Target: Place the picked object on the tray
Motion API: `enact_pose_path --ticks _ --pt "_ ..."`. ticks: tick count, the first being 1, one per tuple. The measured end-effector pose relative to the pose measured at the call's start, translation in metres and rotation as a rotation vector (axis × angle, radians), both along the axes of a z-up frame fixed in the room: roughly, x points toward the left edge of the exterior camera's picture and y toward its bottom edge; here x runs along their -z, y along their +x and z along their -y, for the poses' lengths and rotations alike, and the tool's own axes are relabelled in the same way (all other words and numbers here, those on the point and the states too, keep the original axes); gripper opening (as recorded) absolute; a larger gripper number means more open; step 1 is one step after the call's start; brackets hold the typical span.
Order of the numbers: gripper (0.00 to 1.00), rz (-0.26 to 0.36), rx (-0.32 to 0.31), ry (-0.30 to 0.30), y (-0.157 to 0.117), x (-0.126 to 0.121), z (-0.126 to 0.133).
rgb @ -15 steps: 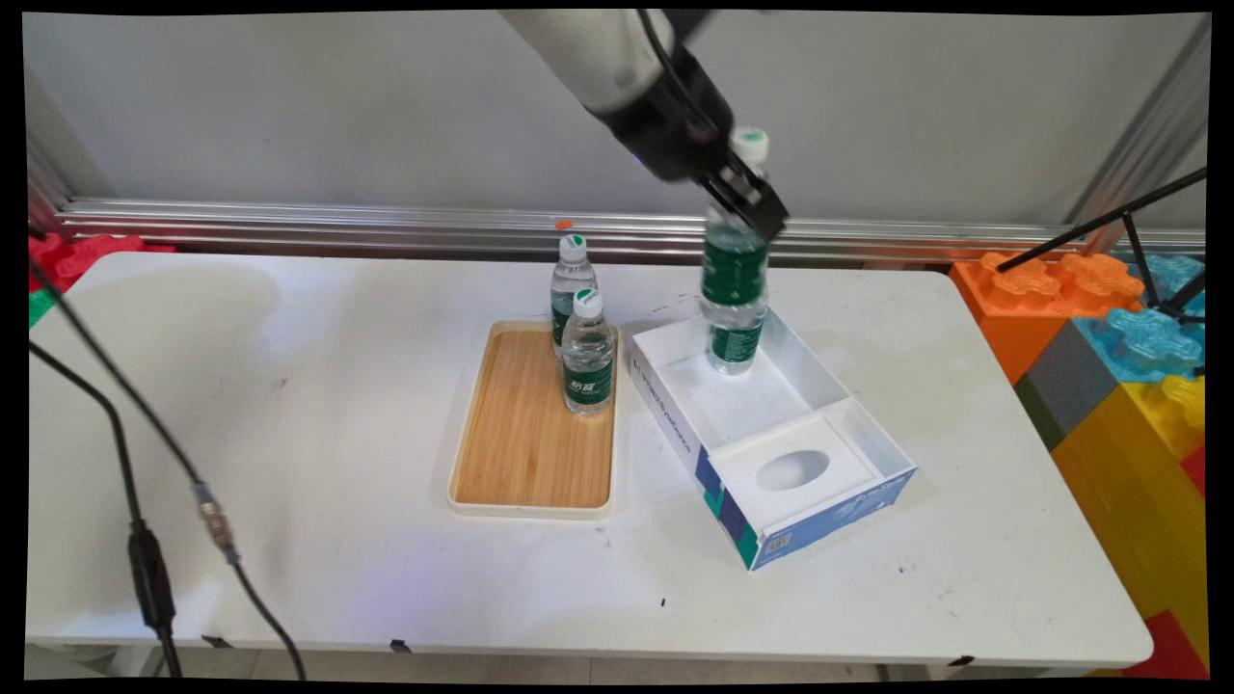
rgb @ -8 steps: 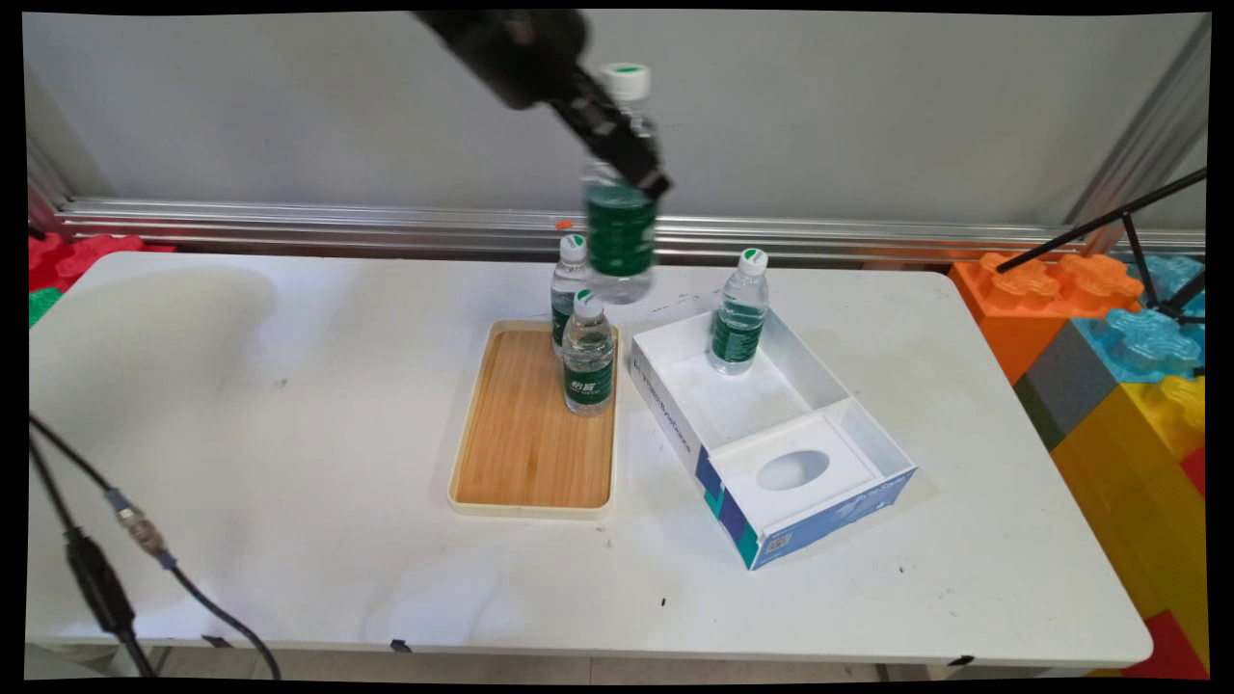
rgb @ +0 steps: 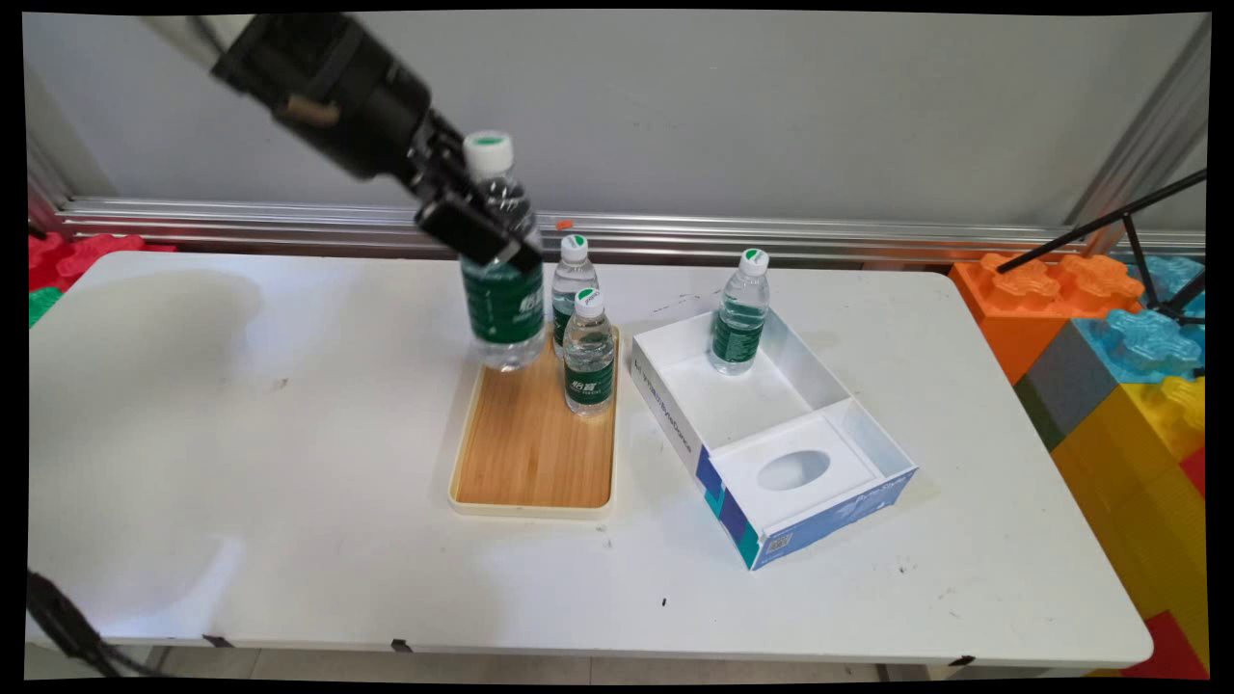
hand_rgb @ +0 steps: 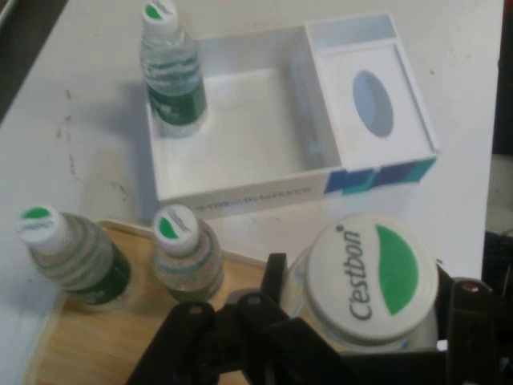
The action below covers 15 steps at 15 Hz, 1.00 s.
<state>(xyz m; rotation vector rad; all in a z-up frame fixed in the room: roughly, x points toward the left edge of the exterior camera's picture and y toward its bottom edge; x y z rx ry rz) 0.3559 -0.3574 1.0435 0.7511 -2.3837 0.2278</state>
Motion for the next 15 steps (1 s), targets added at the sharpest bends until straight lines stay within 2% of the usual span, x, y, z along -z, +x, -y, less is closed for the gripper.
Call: enact_pose_path --ticks 4,8,15 --pt "0.0 -0.009 0.04 -0.028 0.004 0.054 -0.013" --pt "0.0 -0.023 0.071 -0.065 -0.003 0.104 -0.011" --pt "0.0 0.009 0.103 -0.118 -0.008 0.169 0.002"
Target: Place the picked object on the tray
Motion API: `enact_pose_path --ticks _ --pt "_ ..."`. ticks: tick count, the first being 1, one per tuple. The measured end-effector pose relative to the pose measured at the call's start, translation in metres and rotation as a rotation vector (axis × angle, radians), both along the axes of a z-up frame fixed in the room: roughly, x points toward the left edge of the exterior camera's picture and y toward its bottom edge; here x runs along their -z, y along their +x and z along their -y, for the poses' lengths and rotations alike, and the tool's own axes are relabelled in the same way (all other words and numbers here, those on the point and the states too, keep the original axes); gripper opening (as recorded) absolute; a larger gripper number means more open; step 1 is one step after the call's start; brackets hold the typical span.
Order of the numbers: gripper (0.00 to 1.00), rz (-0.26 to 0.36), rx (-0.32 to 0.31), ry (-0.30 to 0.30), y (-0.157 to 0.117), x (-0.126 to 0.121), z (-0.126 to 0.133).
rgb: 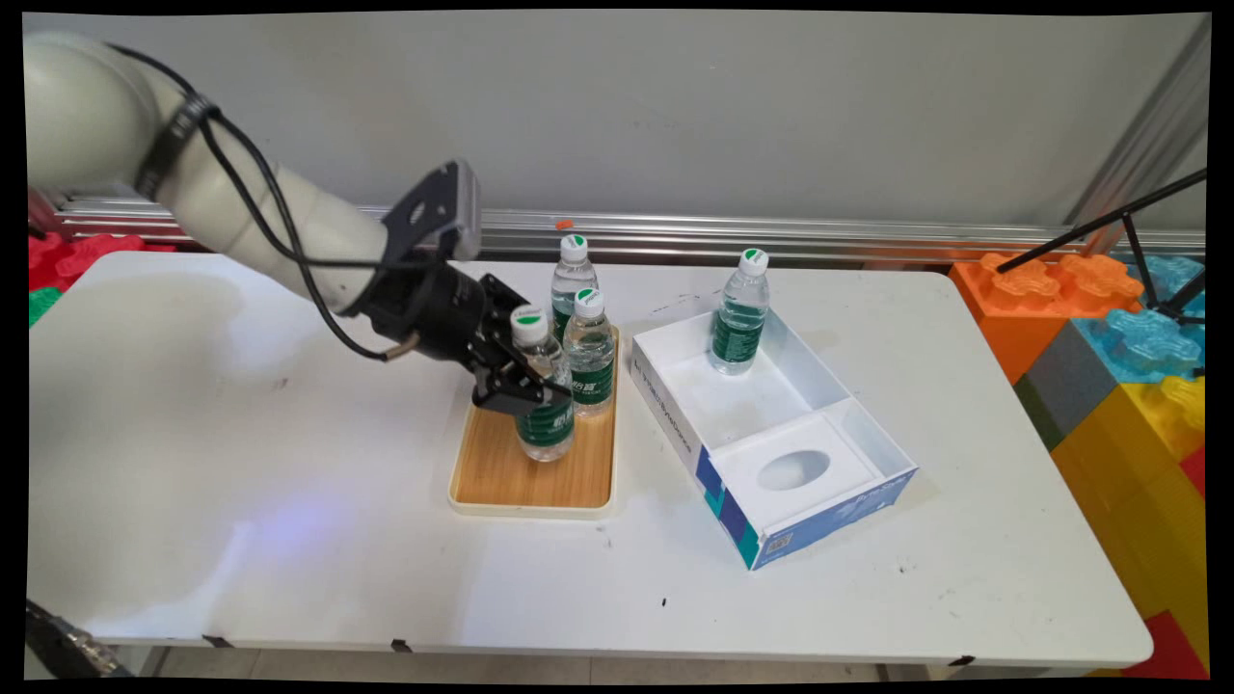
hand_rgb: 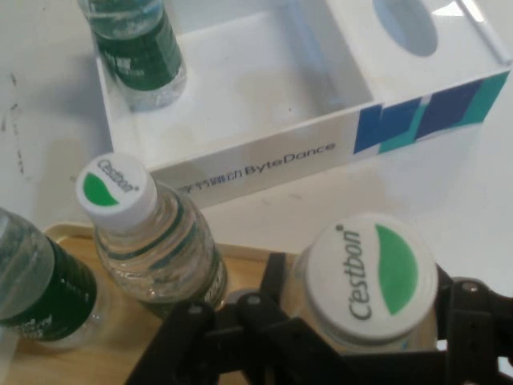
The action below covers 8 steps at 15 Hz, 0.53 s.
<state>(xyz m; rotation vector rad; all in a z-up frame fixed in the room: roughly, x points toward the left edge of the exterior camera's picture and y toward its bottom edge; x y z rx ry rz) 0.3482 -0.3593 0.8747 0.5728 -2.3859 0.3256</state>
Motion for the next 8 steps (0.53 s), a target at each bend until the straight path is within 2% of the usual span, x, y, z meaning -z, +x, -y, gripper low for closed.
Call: enact_pose_path --ticks 3,8 --pt "0.0 0.002 0.008 -0.004 -0.004 0.021 0.003" --pt "0.0 -0.001 0.008 -0.01 -0.014 0.04 0.01"
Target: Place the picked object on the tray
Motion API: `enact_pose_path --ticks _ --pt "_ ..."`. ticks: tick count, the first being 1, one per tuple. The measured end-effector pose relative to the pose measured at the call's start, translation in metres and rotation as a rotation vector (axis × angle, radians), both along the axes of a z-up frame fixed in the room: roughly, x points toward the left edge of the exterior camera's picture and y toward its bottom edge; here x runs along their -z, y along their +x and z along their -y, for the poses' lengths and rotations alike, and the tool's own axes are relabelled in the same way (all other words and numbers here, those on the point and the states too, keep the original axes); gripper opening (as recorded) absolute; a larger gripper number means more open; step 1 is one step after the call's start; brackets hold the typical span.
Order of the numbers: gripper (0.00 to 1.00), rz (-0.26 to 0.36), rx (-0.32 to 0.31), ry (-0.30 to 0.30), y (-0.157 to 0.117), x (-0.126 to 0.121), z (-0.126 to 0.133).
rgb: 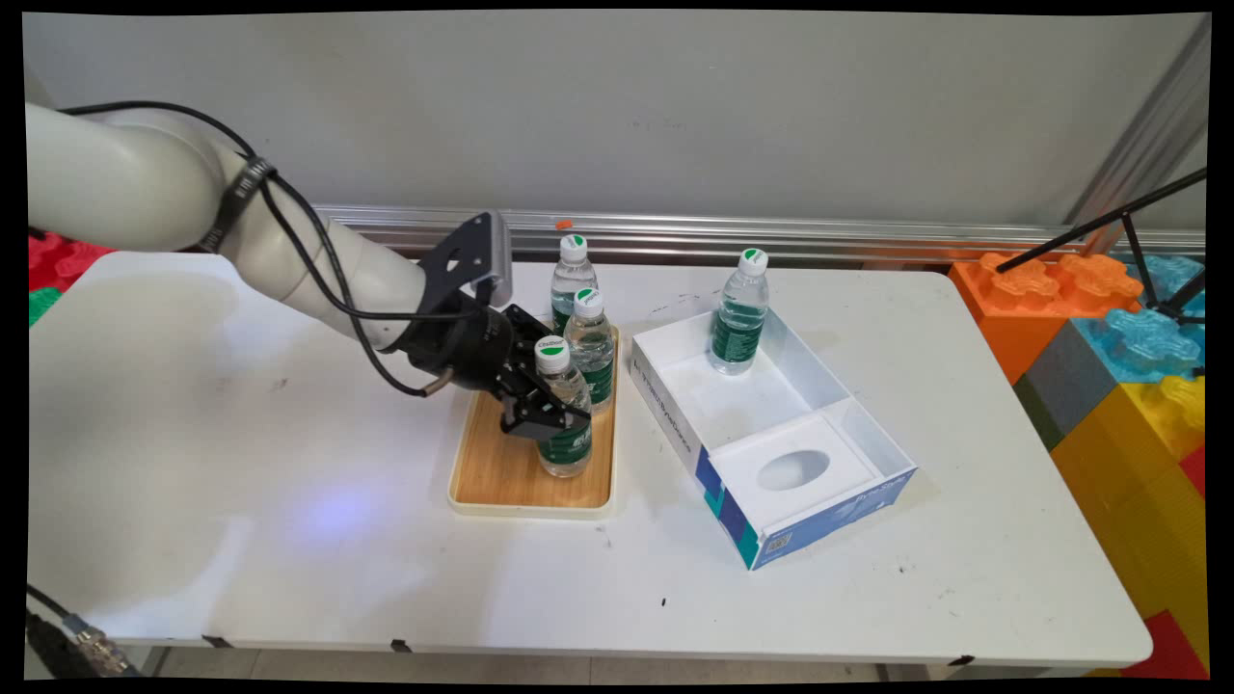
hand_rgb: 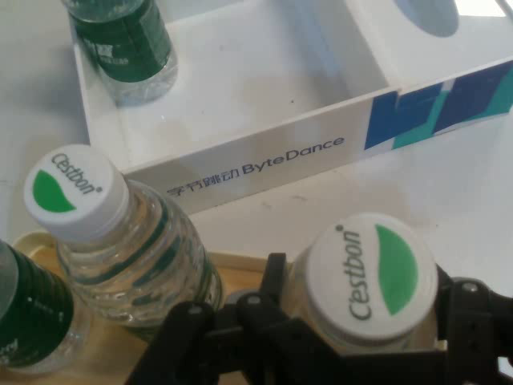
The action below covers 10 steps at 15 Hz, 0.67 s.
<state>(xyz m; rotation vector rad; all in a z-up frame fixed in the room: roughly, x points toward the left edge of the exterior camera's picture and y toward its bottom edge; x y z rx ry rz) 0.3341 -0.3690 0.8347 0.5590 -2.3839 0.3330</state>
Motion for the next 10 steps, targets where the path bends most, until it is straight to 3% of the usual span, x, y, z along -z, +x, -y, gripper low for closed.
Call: enact_pose_path --ticks 9,10 --pt "0.0 0.026 0.003 0.009 -0.011 0.021 0.005" --pt "1.0 0.027 0.006 0.01 -0.012 0.022 0.005"
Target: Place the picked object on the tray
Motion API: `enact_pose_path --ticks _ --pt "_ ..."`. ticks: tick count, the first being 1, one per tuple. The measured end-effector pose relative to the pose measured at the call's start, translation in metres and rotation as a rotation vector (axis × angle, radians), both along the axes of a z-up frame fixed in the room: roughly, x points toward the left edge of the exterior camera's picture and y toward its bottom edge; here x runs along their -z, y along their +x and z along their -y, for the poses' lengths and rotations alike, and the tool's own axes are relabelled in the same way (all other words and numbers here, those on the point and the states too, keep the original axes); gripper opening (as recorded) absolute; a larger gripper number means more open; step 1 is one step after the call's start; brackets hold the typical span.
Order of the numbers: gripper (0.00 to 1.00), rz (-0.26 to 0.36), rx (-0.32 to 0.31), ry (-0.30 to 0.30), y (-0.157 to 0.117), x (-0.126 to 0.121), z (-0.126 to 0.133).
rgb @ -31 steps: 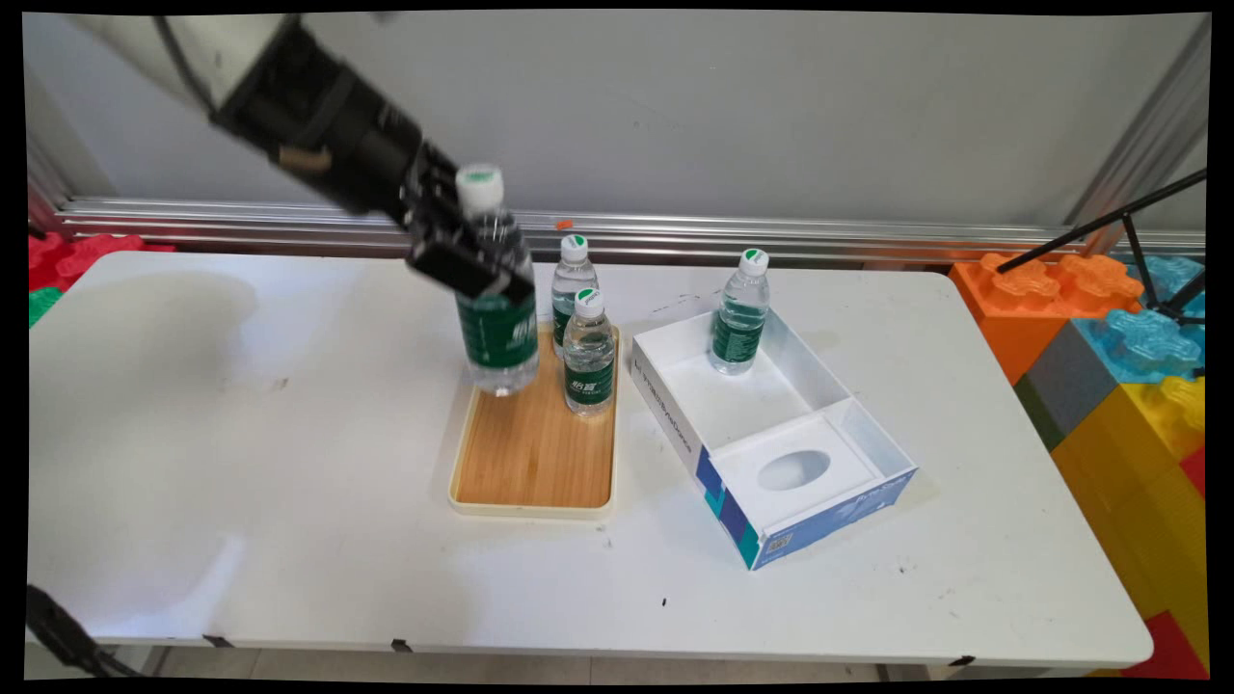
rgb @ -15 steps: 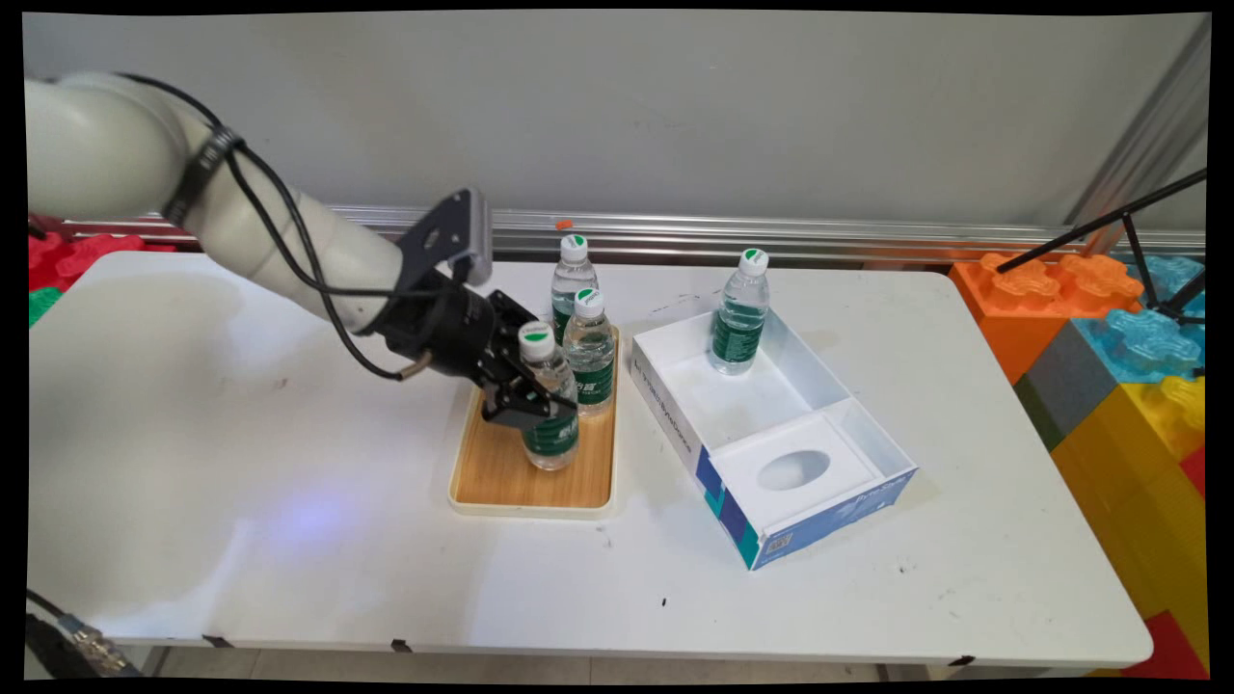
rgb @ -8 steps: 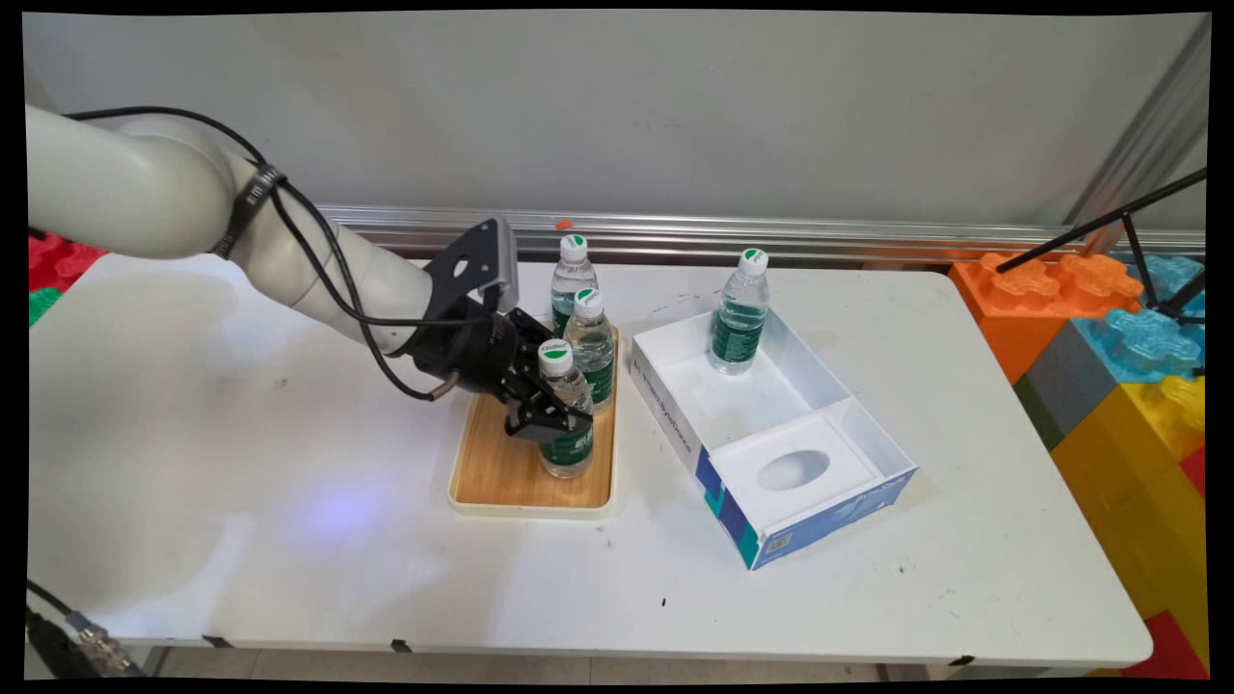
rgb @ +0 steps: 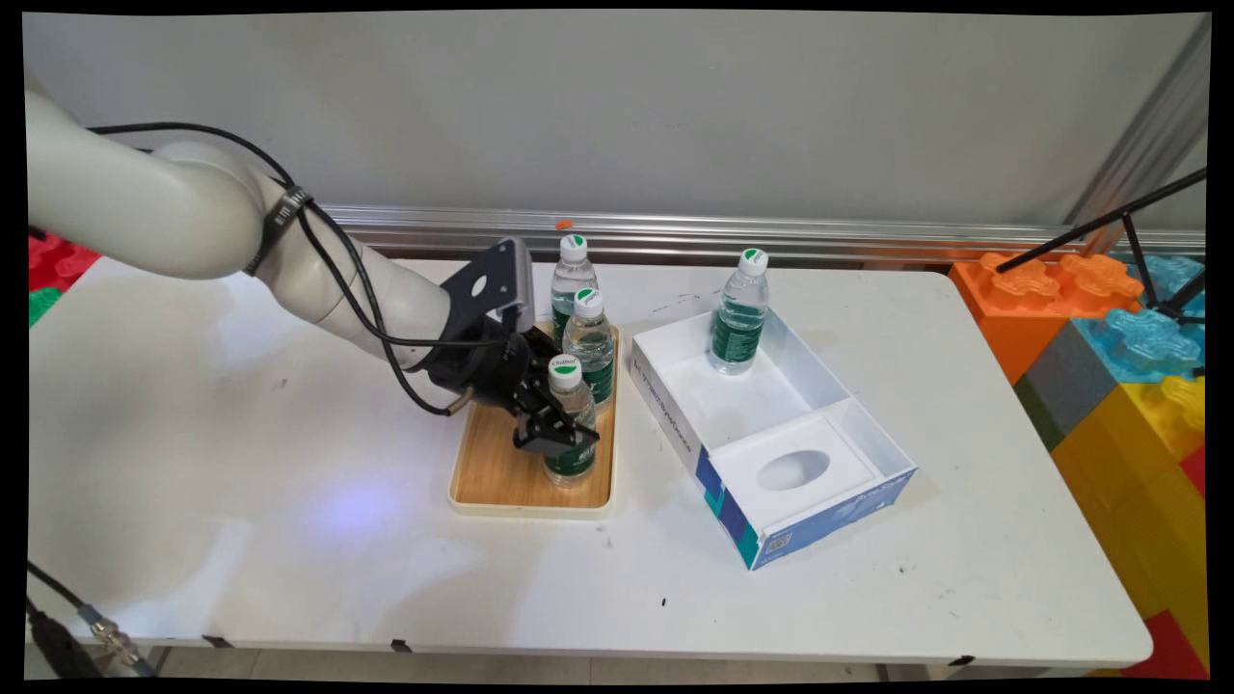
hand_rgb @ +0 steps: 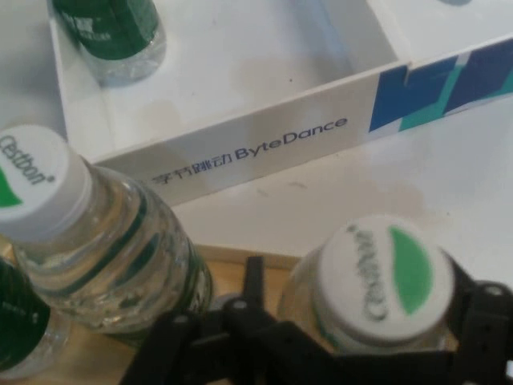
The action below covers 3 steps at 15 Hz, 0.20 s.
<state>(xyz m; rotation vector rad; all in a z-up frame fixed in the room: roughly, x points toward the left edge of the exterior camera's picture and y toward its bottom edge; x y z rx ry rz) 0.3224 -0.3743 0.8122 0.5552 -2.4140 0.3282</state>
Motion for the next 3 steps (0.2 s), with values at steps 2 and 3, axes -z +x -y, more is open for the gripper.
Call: enact_pose_path --ticks 2,3 --pt "1.0 0.003 0.003 0.002 -0.0011 0.0016 0.0006" --pt "1.0 0.004 0.003 0.004 -0.0011 0.0015 0.0009"
